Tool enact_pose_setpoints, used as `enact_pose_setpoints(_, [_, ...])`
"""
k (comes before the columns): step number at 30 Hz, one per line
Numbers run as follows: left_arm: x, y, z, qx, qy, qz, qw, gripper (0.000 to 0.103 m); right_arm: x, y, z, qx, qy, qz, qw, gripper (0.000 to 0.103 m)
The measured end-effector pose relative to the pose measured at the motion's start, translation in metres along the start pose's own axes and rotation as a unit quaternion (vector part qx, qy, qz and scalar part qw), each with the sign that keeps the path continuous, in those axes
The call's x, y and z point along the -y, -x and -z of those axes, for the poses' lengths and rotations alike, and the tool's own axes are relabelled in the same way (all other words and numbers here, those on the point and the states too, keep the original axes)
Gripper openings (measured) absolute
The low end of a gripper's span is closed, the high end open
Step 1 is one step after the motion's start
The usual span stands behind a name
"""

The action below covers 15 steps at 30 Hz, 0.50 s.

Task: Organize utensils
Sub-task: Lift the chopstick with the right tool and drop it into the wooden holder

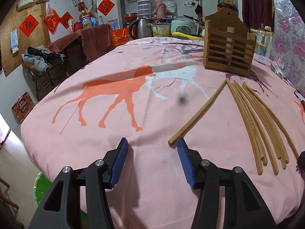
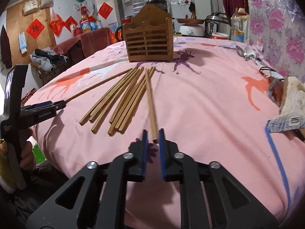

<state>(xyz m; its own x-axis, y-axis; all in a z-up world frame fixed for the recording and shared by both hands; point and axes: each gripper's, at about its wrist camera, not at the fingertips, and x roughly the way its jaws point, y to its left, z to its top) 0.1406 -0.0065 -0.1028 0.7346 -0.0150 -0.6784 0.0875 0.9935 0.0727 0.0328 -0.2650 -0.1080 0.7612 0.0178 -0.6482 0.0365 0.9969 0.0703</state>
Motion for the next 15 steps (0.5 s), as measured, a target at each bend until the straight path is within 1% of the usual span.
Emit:
enact_pose_setpoints(2, [0.003, -0.003, -0.001, 0.003, -0.002, 0.002, 1.0, 0.053, 0.001, -0.003, 0.003, -0.002, -0.003, -0.001, 1.0, 0.019])
enact_pose_setpoints(4, [0.006, -0.004, -0.002, 0.006, -0.006, 0.007, 0.9999, 0.05, 0.001, -0.004, 0.003, 0.002, -0.004, 0.0, 1.0, 0.019])
enact_pose_setpoints(5, [0.008, -0.004, -0.002, 0.008, -0.01, 0.012, 0.9998, 0.04, 0.0, -0.004, 0.003, 0.004, -0.004, 0.003, 1.0, 0.017])
enact_pose_setpoints(6, [0.01, -0.003, -0.001, 0.008, -0.016, 0.022, 0.9996, 0.031, 0.0, -0.003, 0.004, 0.005, -0.004, 0.0, 1.0, 0.013])
enact_pose_setpoints(7, [0.014, -0.001, -0.001, 0.008, -0.026, 0.036, 0.999, 0.012, 0.001, -0.002, 0.004, 0.005, -0.005, -0.004, 1.0, 0.007])
enact_pose_setpoints(8, [0.017, 0.002, 0.001, 0.007, -0.036, 0.044, 0.9984, 0.009, 0.0, -0.001, 0.006, 0.007, -0.006, -0.004, 1.0, 0.007])
enact_pose_setpoints(11, [0.023, 0.01, 0.005, 0.01, -0.047, 0.058, 0.9972, 0.007, 0.001, 0.006, 0.004, 0.022, -0.007, 0.003, 1.0, 0.006])
enact_pose_setpoints(13, [0.024, 0.018, 0.003, 0.013, -0.043, 0.074, 0.9962, 0.007, 0.001, 0.012, 0.003, 0.036, -0.006, 0.007, 0.999, 0.006])
enact_pose_setpoints(15, [0.023, 0.03, -0.002, 0.025, -0.037, 0.081, 0.9957, 0.007, 0.0, 0.017, 0.002, 0.046, -0.004, 0.009, 0.999, 0.006])
